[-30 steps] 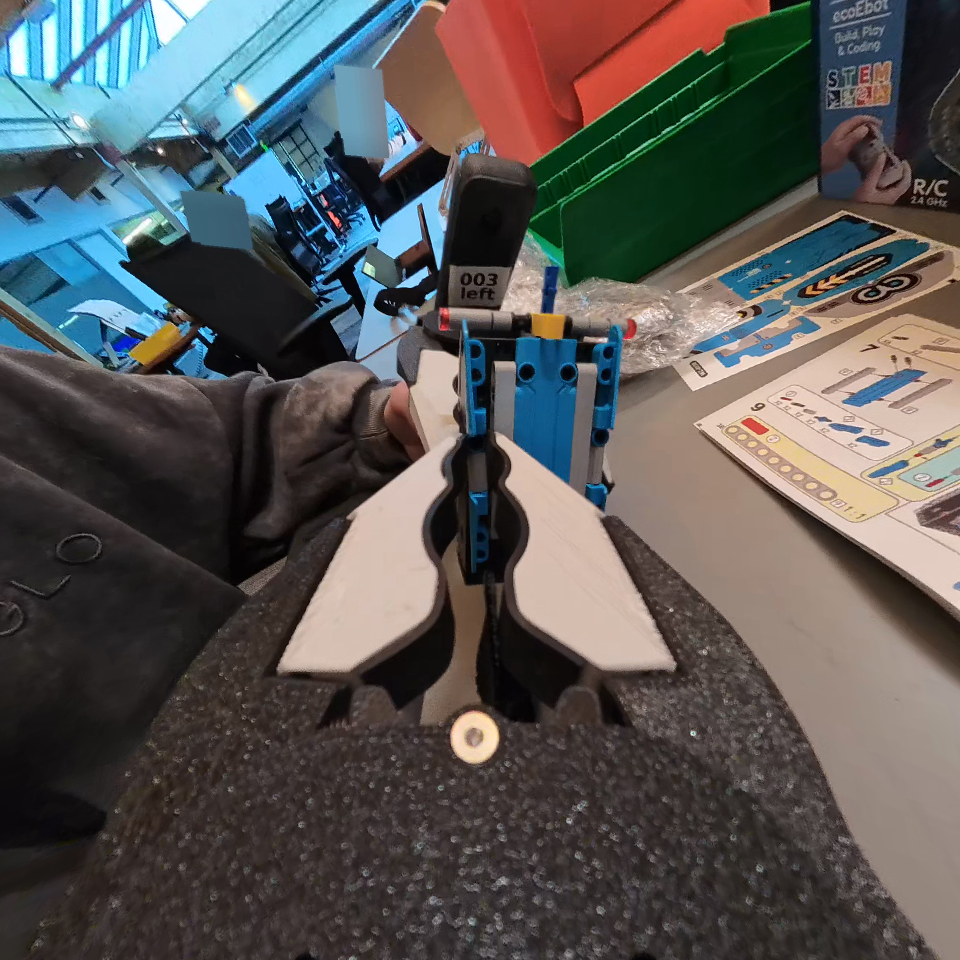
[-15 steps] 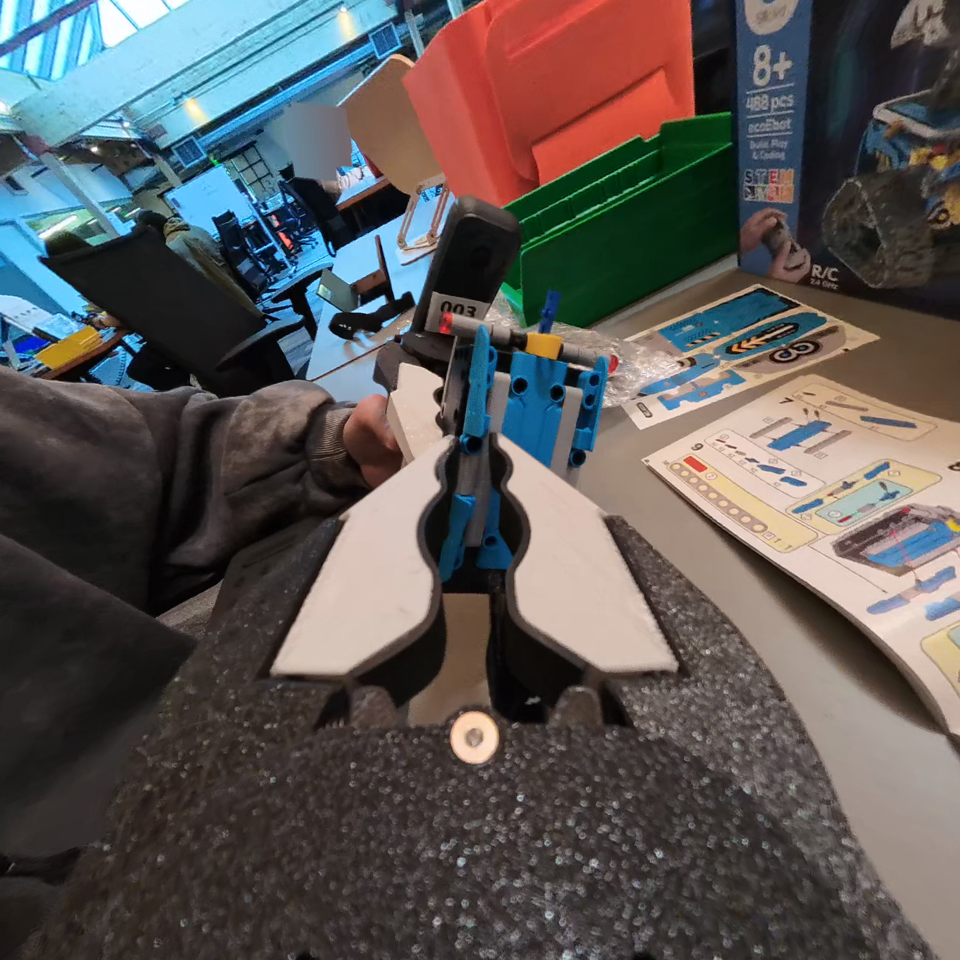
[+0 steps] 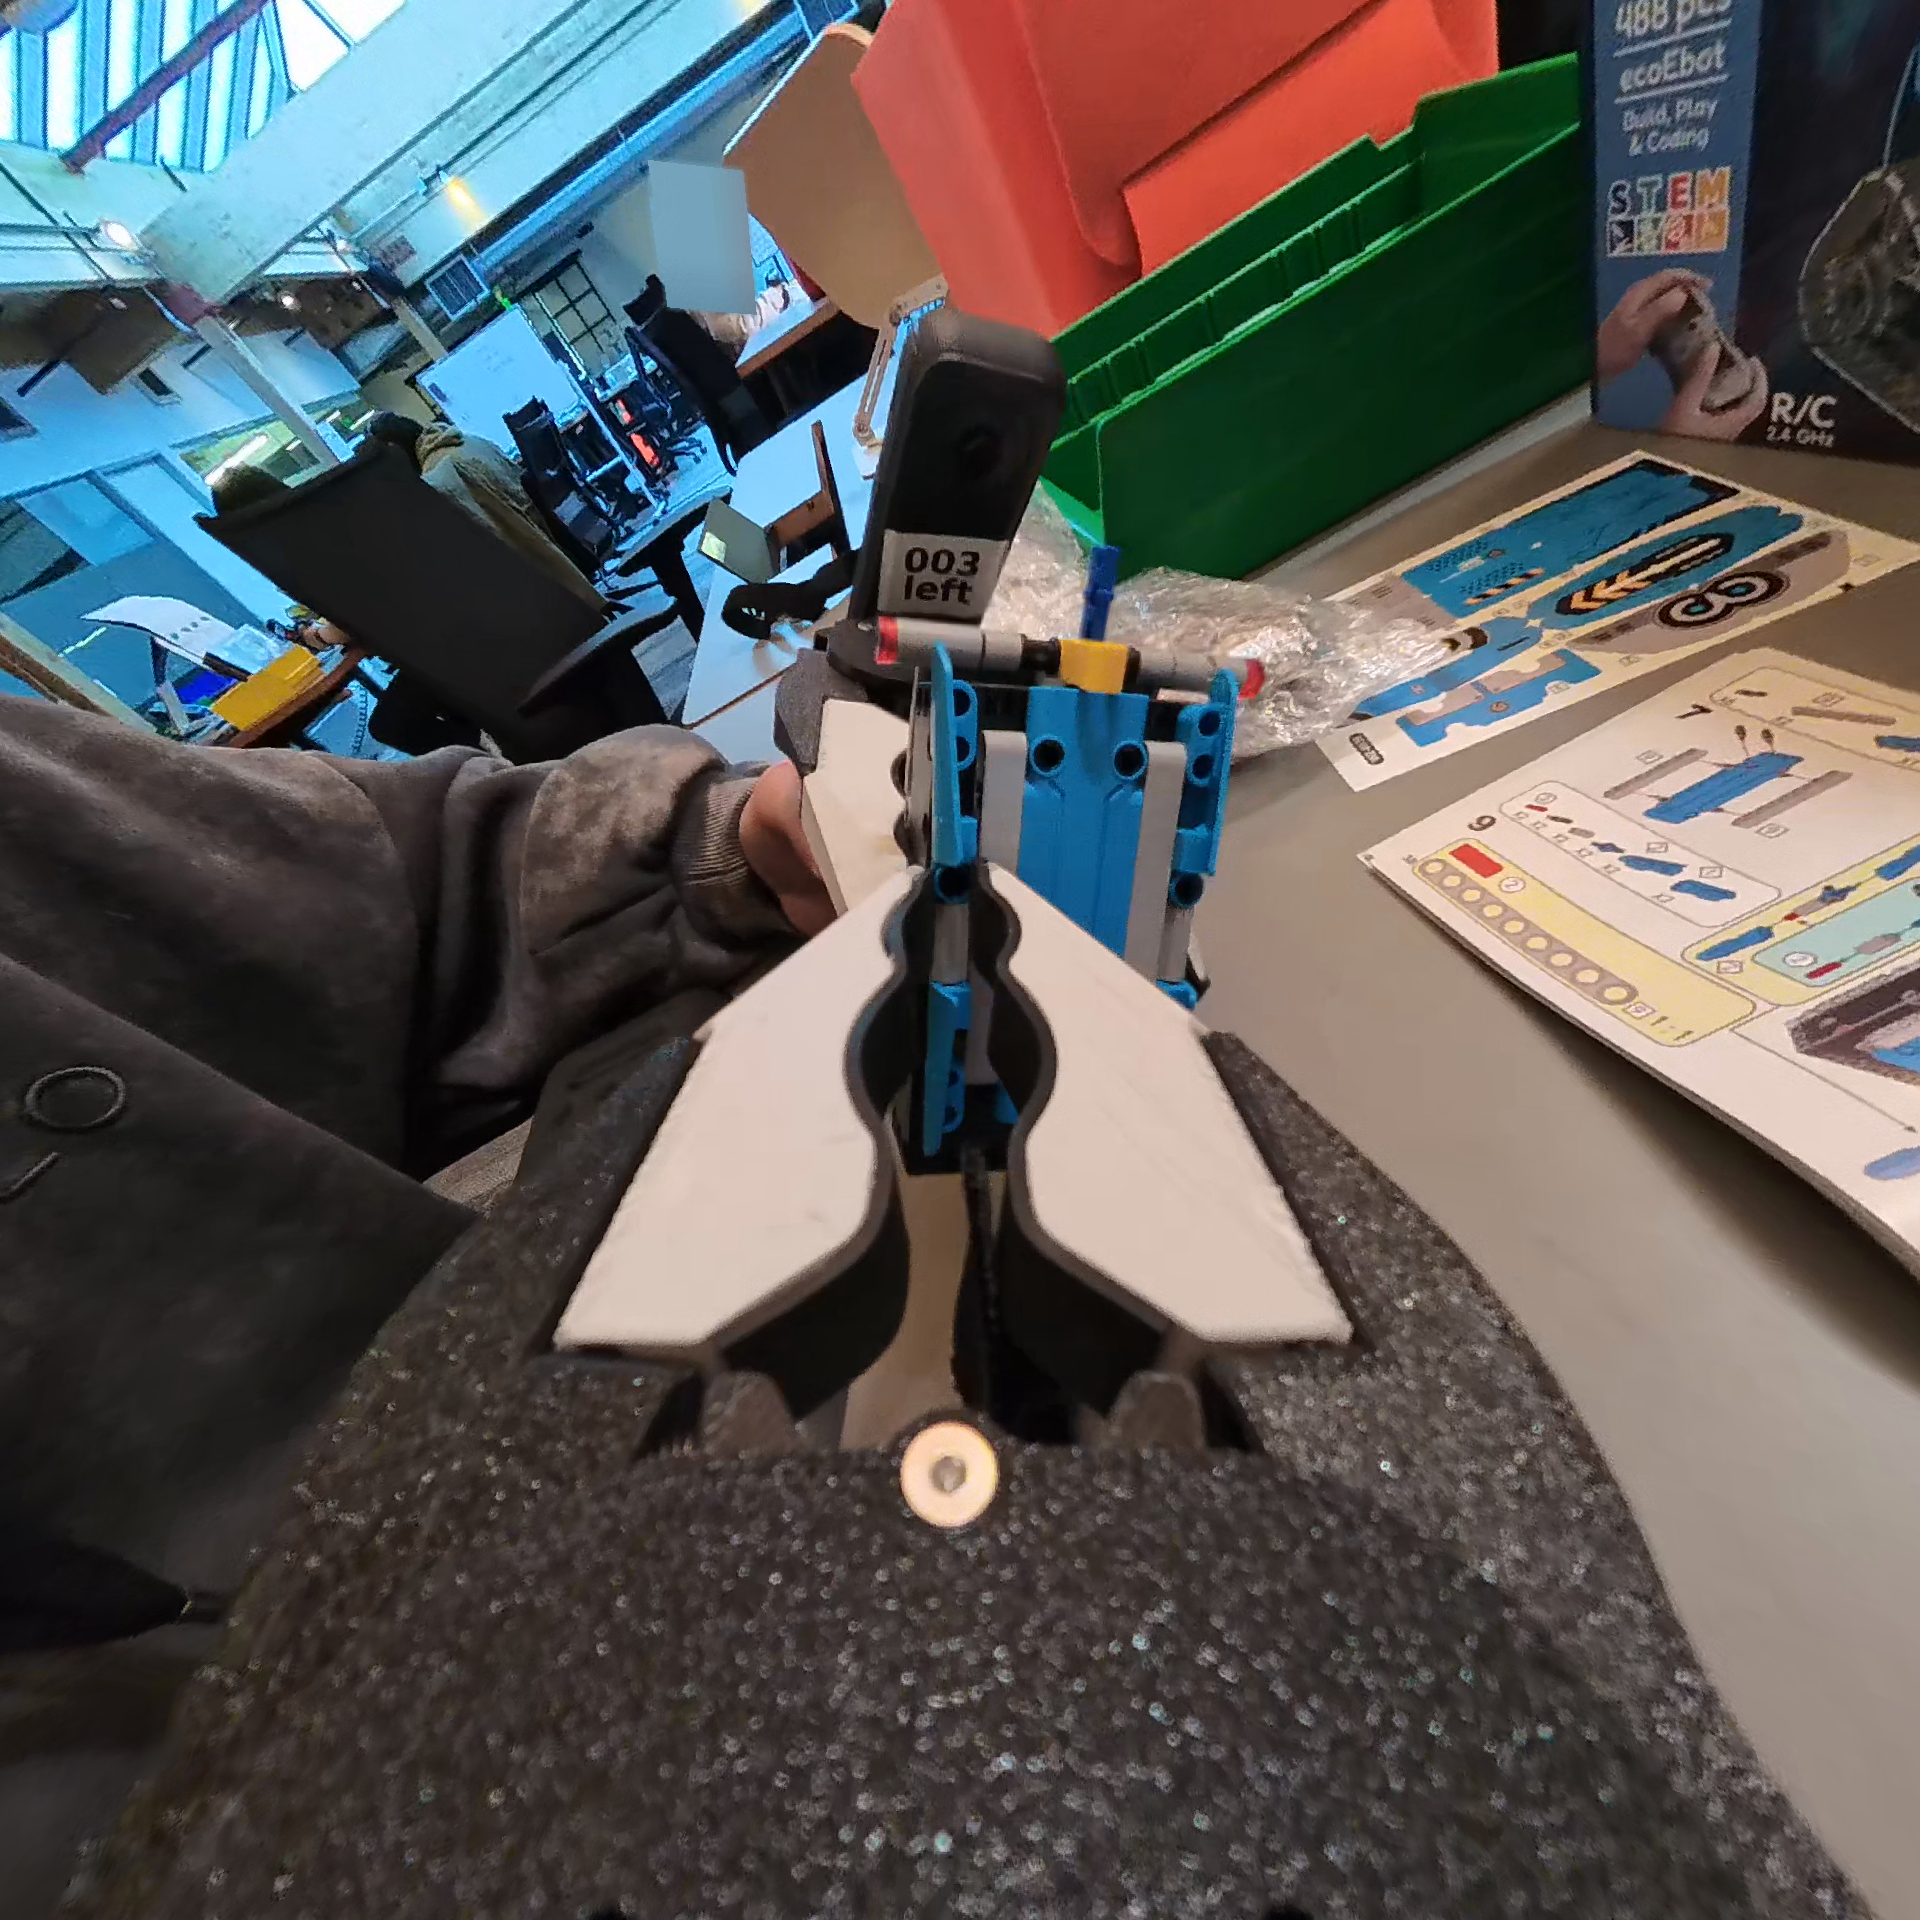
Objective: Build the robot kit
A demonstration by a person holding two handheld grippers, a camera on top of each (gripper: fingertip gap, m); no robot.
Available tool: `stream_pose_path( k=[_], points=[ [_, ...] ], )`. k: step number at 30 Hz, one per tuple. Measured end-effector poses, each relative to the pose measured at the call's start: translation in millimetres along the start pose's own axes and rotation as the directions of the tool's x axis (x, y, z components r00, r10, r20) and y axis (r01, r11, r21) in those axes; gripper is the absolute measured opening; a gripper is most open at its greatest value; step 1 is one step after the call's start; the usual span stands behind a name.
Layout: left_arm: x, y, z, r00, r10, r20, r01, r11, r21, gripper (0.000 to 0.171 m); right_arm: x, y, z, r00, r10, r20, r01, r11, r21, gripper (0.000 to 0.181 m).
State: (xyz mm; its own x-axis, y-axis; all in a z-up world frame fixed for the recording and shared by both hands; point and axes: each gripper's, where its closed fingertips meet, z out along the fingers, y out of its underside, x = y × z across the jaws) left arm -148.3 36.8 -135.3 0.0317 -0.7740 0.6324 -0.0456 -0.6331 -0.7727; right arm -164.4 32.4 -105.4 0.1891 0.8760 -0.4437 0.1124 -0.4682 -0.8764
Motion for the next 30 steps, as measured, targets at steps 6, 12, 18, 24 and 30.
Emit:
stream_pose_path(
  k=[6,12,18,24,30],
  points=[
    [0.7,-6.8,-2.8,0.999,-0.030,-0.024,0.031,0.999,0.035,0.065,0.7,-8.7,2.7,0.999,-0.037,-0.029,0.038,0.998,0.053,0.007],
    [-1.6,-10.5,-6.5,0.998,-0.057,-0.025,0.059,0.997,0.058,0.065,2.3,-17.3,-4.6,0.968,-0.209,-0.139,0.219,0.974,0.060,0.005],
    [-0.5,-6.8,-3.8,0.999,-0.039,-0.019,0.040,0.999,0.036,0.064,0.0,-10.9,-0.3,0.980,-0.172,-0.097,0.176,0.984,0.036,0.000],
    [-1.3,-4.8,-3.4,1.000,-0.019,-0.004,0.019,0.999,0.029,0.064,0.1,-5.5,2.0,0.995,-0.084,-0.057,0.086,0.996,0.024,0.000],
    [0.0,-2.6,-2.6,1.000,-0.002,-0.002,0.002,1.000,0.018,0.065,-2.5,-3.3,2.7,0.999,0.044,0.026,-0.045,0.998,0.047,0.000]
  ],
)
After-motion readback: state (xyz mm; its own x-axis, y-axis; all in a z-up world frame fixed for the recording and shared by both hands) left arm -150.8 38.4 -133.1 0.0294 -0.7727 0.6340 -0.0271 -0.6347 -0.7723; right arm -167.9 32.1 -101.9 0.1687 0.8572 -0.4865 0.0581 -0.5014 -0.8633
